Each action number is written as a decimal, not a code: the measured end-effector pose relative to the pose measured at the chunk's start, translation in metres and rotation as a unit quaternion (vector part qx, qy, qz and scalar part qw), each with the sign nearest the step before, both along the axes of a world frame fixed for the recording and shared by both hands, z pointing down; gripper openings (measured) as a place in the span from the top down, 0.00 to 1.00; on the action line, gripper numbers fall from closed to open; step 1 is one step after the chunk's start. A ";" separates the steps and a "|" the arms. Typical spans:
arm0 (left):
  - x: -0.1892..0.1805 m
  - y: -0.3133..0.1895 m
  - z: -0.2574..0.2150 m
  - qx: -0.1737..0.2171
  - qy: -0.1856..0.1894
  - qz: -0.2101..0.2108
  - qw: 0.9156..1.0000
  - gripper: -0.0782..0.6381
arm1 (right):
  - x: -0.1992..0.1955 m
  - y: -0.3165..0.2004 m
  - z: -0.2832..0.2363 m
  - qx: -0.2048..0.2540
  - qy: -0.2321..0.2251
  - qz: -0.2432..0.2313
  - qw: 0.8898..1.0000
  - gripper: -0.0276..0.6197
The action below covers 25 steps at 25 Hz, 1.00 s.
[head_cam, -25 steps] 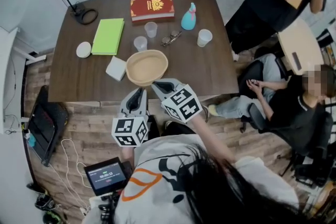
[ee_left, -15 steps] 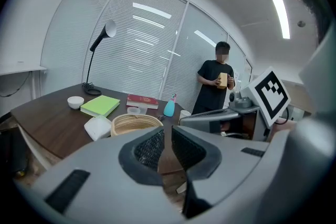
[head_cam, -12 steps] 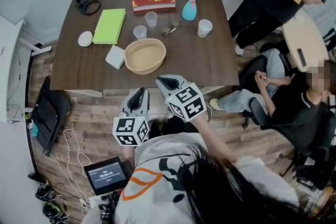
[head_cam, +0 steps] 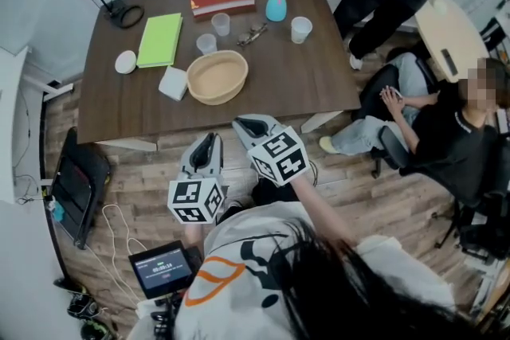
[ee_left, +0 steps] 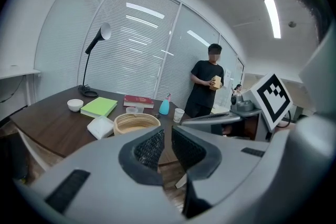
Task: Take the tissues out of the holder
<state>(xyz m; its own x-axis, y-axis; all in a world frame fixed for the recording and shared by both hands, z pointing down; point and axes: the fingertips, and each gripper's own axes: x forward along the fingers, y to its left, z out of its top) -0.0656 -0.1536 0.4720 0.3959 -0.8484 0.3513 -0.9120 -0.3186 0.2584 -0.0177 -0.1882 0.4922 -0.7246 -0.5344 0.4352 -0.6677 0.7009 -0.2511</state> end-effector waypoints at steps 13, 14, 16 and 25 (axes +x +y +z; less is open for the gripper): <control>-0.050 0.101 0.007 0.001 0.012 0.028 1.000 0.83 | -0.045 0.095 -0.002 -0.003 -0.018 0.045 0.999 0.94; -0.053 0.107 0.008 0.001 0.011 0.030 0.999 0.83 | -0.049 0.102 -0.003 -0.003 -0.021 0.049 0.999 0.94; -0.060 0.120 0.009 0.003 0.010 0.035 0.999 0.83 | -0.056 0.116 -0.003 -0.003 -0.024 0.054 0.998 0.94; -0.070 0.162 0.005 0.018 0.010 0.052 0.998 0.83 | -0.064 0.166 -0.003 0.006 -0.021 0.072 0.997 0.94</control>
<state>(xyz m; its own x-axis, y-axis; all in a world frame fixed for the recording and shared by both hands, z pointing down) -0.1361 0.0081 0.4772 0.4896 -0.8139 0.3128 -0.8680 -0.4208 0.2635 -0.0814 -0.0219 0.4889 -0.6579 -0.6390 0.3986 -0.7502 0.6025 -0.2723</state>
